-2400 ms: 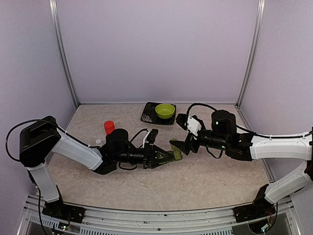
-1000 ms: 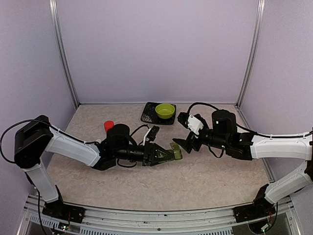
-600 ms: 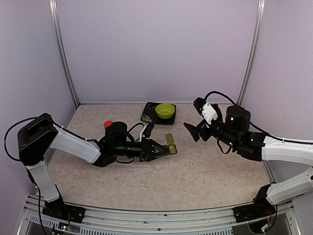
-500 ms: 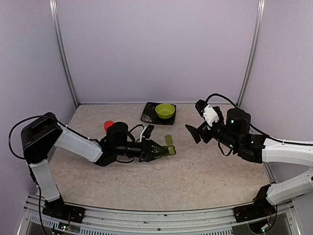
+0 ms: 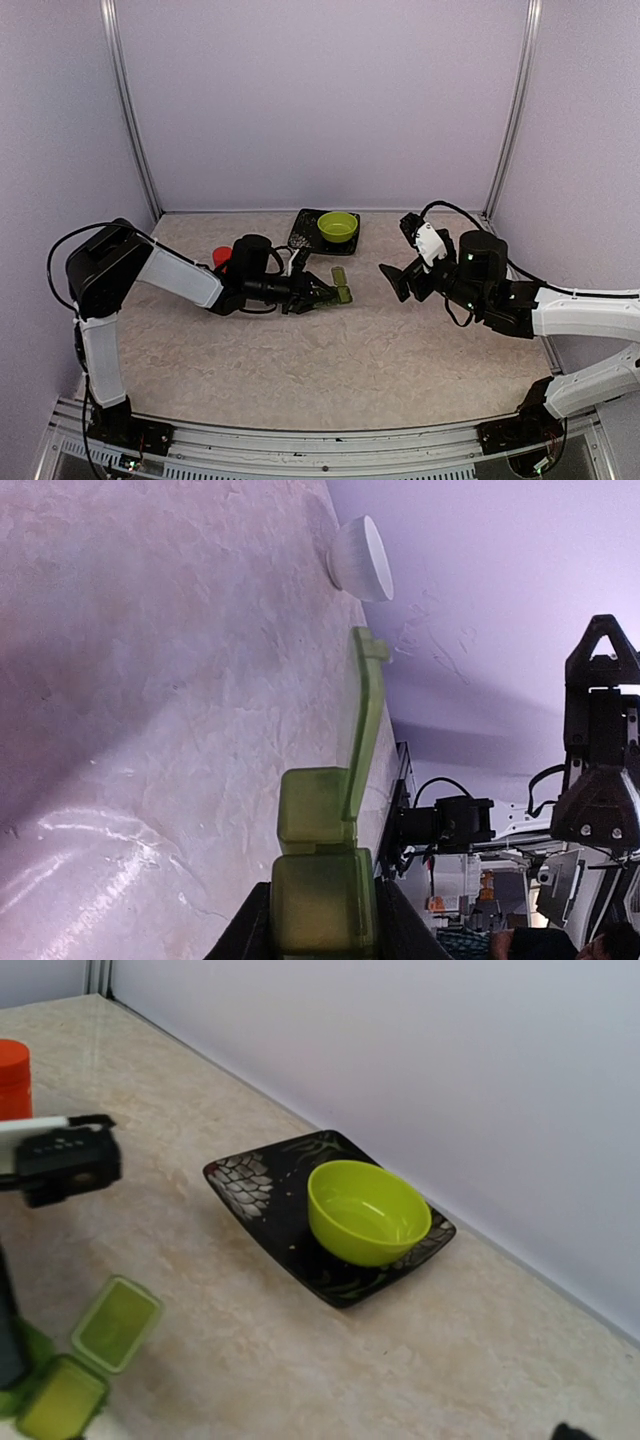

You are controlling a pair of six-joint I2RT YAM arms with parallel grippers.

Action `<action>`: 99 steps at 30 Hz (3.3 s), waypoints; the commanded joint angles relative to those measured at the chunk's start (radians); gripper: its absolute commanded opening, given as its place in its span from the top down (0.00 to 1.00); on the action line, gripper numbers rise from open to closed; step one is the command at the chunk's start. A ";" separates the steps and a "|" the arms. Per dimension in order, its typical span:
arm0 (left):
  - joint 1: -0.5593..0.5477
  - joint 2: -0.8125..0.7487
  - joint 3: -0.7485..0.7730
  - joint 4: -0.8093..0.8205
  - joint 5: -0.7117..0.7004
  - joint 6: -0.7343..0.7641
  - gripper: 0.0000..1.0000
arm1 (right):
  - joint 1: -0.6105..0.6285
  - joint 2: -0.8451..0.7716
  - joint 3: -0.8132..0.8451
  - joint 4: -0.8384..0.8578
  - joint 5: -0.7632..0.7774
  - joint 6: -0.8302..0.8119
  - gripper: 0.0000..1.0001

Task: Sort the pills into containers
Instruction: Open the pill container in the compartment of the pill container, then place the pill container at the center of the board, then pick up the pill bottle from the center of the board.

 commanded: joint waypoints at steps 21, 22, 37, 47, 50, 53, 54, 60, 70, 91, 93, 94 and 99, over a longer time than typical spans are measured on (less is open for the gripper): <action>0.045 0.147 0.165 -0.292 -0.083 0.159 0.67 | -0.008 0.045 -0.001 0.015 -0.028 0.035 0.00; 0.047 0.148 0.163 -0.287 -0.085 0.156 0.65 | -0.007 0.046 -0.001 0.015 -0.029 0.035 0.00; 0.074 0.096 0.152 -0.329 -0.173 0.167 0.37 | -0.007 0.061 -0.002 0.016 -0.040 0.045 0.00; 0.080 0.016 0.165 -0.443 -0.310 0.222 0.13 | -0.007 0.059 0.015 0.000 -0.008 0.030 0.00; 0.080 -0.026 0.143 -0.453 -0.348 0.225 0.09 | -0.007 0.062 0.014 -0.009 0.007 0.030 0.00; 0.080 -0.059 0.131 -0.454 -0.355 0.227 0.07 | -0.009 0.062 0.010 -0.010 0.020 0.031 0.00; 0.077 -0.067 0.131 -0.452 -0.347 0.227 0.07 | -0.009 0.062 0.009 -0.009 0.023 0.031 0.00; 0.054 -0.126 0.158 -0.477 -0.345 0.248 0.02 | -0.008 0.066 0.017 -0.004 0.018 0.036 0.00; 0.076 -0.327 0.194 -0.664 -0.598 0.388 0.01 | -0.012 0.074 0.010 -0.005 0.025 0.105 0.00; 0.292 -0.570 -0.177 -0.638 -0.821 0.366 0.01 | -0.024 0.024 -0.002 -0.083 -0.038 0.182 0.00; 0.311 -0.570 -0.180 -0.628 -0.812 0.369 0.01 | -0.024 0.017 -0.005 -0.086 -0.055 0.182 0.00; 0.319 -0.567 -0.177 -0.623 -0.808 0.372 0.01 | -0.024 0.015 -0.008 -0.089 -0.056 0.180 0.00; 0.342 -0.477 -0.107 -0.626 -0.784 0.404 0.01 | -0.024 -0.001 0.012 -0.122 -0.026 0.171 0.00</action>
